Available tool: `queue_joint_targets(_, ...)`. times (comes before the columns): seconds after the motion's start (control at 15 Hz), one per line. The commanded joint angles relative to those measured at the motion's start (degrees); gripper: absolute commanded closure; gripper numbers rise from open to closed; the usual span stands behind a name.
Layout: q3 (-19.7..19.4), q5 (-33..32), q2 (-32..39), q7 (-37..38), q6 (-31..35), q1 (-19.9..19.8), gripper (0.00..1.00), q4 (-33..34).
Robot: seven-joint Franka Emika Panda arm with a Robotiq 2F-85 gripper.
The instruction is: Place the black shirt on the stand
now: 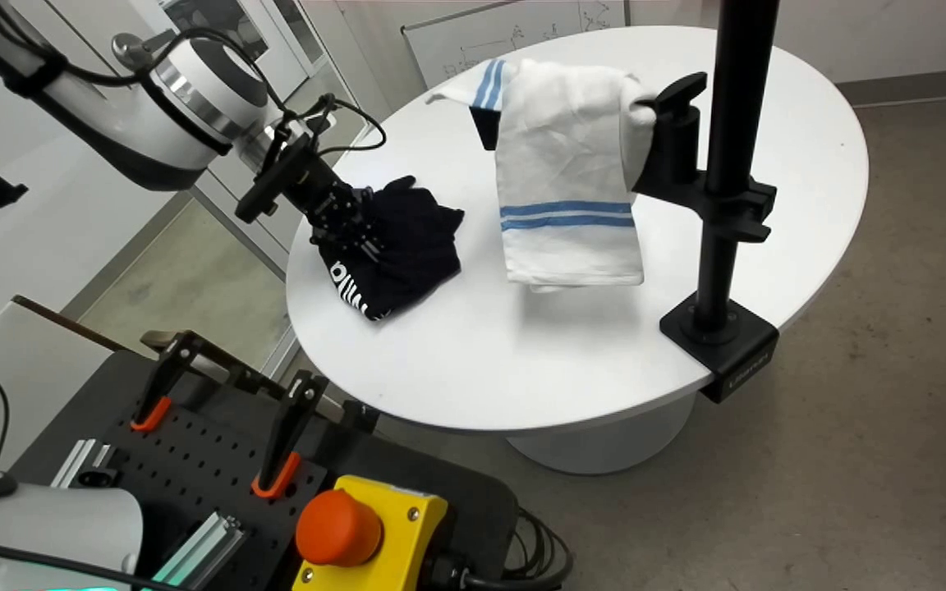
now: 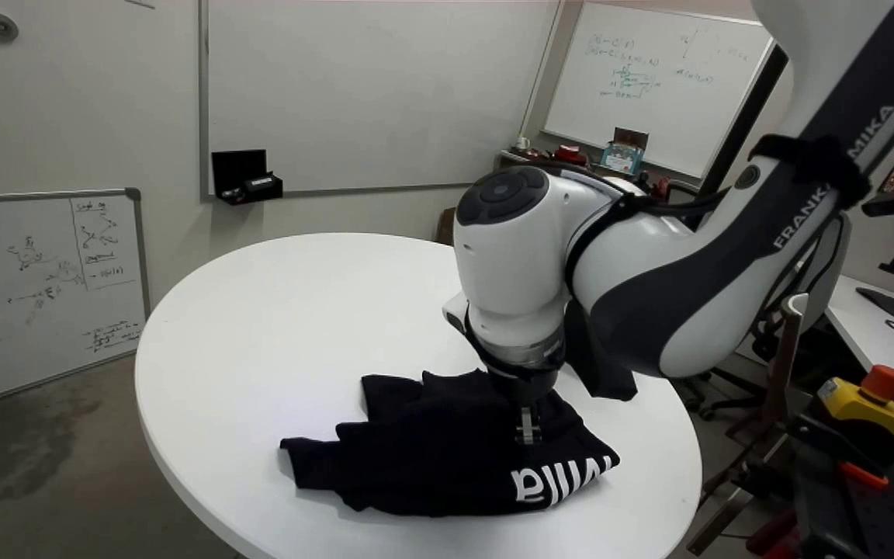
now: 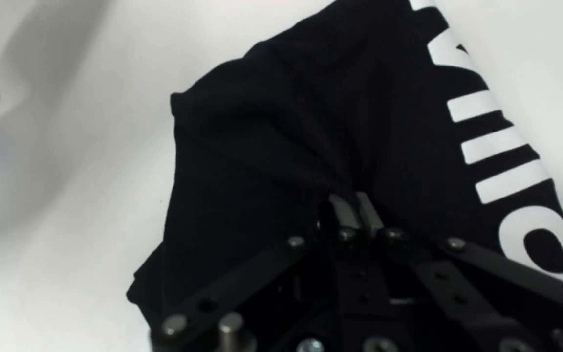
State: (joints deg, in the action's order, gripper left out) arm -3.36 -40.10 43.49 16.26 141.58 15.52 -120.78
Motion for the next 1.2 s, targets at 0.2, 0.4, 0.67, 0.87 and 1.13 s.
queue_joint_targets(0.2, 3.1, 12.4, -16.8, -9.1, 0.4, -7.5, 0.99, -9.5)
queue_joint_targets(0.4, 4.9, 18.1, -26.1, -16.2, -0.2, -10.6, 0.99, -15.0)
queue_joint_targets(0.67, 6.7, 25.6, -38.5, -26.7, -1.9, -13.6, 0.99, -21.2)
queue_joint_targets(0.87, 6.5, 32.0, -47.3, -34.4, -5.0, -14.3, 0.99, -23.6)
queue_joint_targets(1.13, 4.2, 36.4, -57.1, -40.2, -10.6, -13.6, 0.99, -23.9)
